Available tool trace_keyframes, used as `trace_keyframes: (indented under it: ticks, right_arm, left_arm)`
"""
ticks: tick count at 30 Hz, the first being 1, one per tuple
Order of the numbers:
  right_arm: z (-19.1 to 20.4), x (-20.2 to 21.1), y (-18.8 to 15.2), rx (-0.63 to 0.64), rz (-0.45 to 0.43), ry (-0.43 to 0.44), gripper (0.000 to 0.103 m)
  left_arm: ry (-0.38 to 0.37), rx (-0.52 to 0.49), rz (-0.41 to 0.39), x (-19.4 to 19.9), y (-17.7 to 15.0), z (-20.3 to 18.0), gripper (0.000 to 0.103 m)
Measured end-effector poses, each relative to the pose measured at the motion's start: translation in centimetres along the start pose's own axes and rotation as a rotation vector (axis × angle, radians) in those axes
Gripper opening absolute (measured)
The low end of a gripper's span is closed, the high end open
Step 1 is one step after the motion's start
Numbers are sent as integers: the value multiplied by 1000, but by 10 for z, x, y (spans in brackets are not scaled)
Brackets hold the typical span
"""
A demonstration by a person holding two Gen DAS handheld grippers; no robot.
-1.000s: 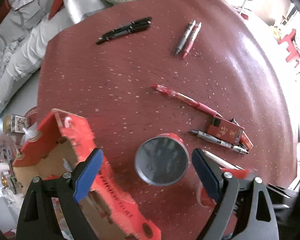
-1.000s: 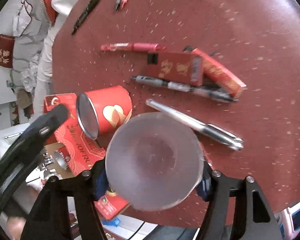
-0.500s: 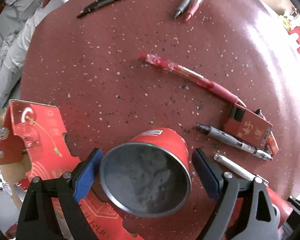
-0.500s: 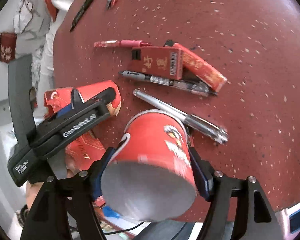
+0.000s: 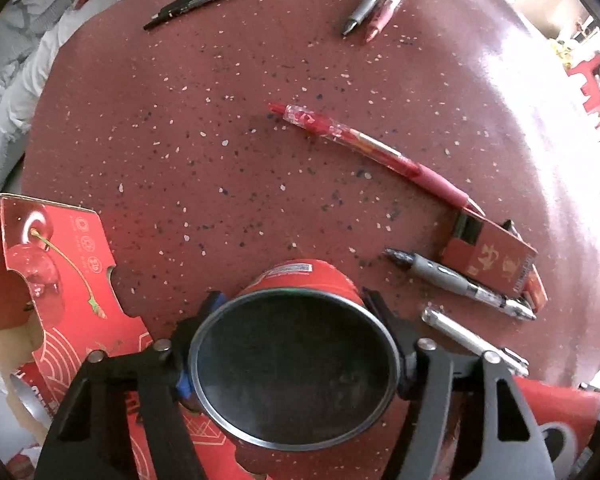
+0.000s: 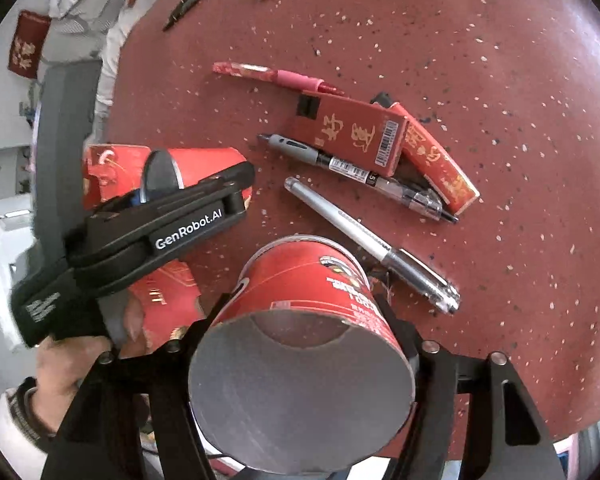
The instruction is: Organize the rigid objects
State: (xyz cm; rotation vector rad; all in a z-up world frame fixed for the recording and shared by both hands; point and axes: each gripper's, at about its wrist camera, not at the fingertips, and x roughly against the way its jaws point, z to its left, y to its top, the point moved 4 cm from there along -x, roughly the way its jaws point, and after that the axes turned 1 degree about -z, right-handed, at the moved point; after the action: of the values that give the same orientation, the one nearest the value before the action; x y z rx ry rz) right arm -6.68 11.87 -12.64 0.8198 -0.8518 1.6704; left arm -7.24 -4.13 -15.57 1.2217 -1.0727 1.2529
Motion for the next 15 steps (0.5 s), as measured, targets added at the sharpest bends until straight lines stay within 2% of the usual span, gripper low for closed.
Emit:
trace_keyframes:
  ticks: [7,11,15]
  right_arm:
    - [-24,25,-12,-100,-25,100,68]
    - [-49,42,-29,-155,-42,105,68]
    - [-40,44,-26,-172,-62,84,68]
  left_arm:
    - [-21,18,-32,22,-5,3,71]
    - [-3,-11,-55,38,-8,-5,71]
    - [-6,-66,-79,56,-13,-20,71]
